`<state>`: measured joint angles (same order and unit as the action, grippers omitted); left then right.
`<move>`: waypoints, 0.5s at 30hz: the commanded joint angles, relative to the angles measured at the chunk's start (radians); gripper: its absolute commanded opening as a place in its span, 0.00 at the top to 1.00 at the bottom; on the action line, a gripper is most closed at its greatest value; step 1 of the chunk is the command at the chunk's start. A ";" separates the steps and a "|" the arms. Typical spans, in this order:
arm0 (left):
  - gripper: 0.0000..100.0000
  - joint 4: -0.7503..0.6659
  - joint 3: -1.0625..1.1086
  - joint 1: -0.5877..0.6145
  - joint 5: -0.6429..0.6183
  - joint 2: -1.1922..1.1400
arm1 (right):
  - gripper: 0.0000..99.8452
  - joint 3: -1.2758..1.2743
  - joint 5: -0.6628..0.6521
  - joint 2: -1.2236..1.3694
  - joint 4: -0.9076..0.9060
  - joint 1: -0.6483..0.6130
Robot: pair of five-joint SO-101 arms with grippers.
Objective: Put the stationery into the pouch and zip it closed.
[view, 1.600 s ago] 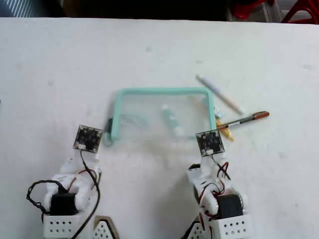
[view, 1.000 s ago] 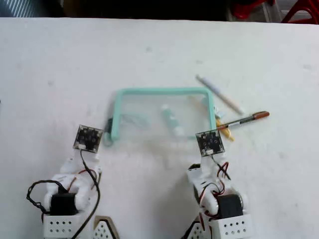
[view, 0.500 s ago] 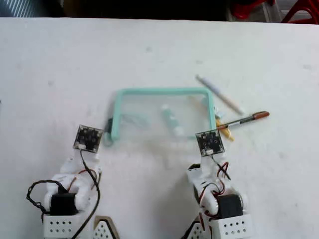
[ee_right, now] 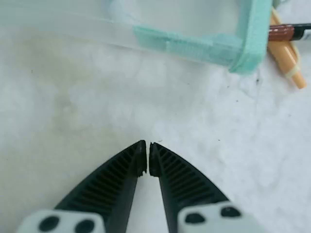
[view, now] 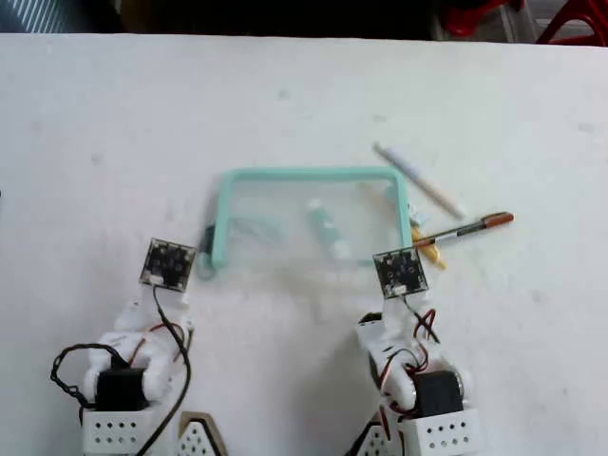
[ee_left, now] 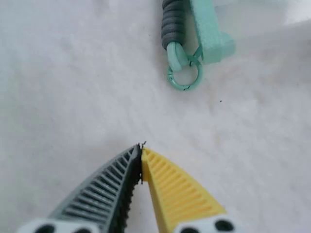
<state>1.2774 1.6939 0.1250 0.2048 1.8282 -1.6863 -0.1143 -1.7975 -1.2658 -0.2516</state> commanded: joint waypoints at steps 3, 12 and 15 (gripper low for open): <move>0.98 0.008 -0.002 -0.002 0.003 -0.004 | 0.98 -0.005 0.011 -0.002 -0.004 -0.001; 0.98 0.008 -0.002 -0.002 0.009 -0.004 | 0.98 -0.005 0.009 -0.002 -0.004 -0.001; 0.98 -0.017 -0.002 -0.016 0.058 -0.004 | 0.98 -0.005 0.009 -0.004 -0.002 -0.001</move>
<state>1.2774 1.6939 0.1250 0.2048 1.8282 -1.6863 -0.1143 -1.7975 -1.2658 -0.2516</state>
